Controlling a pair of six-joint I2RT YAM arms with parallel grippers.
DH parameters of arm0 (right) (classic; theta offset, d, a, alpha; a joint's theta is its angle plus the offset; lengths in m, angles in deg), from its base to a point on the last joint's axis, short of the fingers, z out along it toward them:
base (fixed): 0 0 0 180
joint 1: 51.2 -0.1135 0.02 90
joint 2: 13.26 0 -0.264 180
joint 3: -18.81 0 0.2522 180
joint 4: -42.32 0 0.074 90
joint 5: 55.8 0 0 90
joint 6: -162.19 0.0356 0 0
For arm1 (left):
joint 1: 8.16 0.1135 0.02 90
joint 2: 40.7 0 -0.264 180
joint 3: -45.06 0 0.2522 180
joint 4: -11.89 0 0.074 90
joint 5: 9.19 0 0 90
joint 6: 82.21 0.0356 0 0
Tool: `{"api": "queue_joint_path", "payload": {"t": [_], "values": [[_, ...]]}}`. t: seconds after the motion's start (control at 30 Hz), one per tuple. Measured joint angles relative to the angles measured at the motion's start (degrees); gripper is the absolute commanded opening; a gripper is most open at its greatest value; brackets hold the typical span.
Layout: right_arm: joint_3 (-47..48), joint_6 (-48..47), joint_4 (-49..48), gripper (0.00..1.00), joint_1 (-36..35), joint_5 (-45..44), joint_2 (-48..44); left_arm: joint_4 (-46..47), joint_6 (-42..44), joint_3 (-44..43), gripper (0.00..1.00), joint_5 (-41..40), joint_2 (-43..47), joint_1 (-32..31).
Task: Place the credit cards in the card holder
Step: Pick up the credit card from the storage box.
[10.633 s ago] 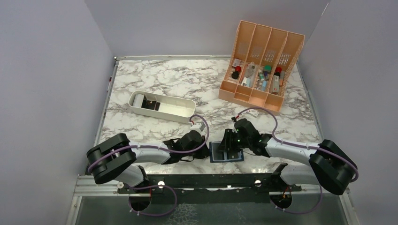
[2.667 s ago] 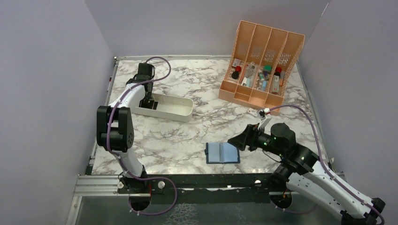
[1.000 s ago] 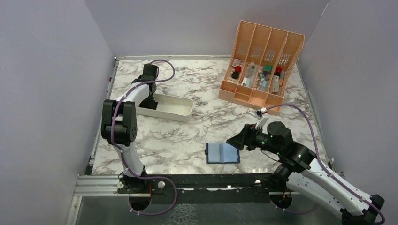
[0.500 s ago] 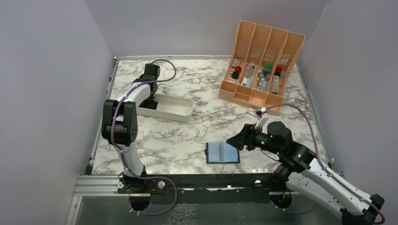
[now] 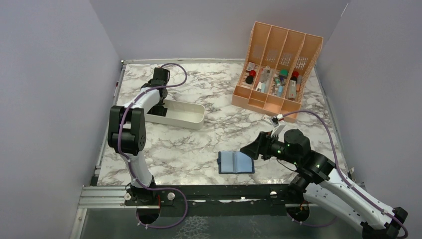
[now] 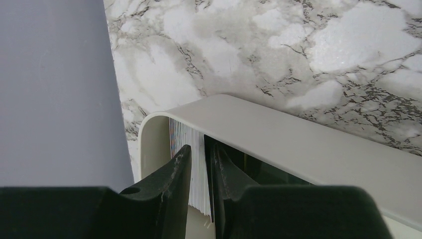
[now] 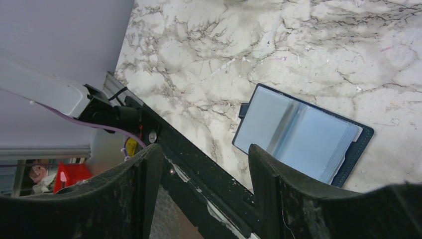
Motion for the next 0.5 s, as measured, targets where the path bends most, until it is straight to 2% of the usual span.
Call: {"api": "queue_joint_path", "payload": {"t": [0.17, 0.33, 0.5], "values": [[0.0, 0.0, 0.0, 0.68, 0.0, 0.0, 0.0, 0.0, 0.0, 0.0, 0.14, 0.0, -0.2, -0.2], [0.0, 0.0, 0.0, 0.68, 0.0, 0.0, 0.0, 0.0, -0.2, 0.0, 0.0, 0.0, -0.3, -0.2], [0.0, 0.0, -0.1, 0.68, 0.0, 0.0, 0.0, -0.1, -0.1, 0.0, 0.0, 0.1, -0.3, -0.2]]}}
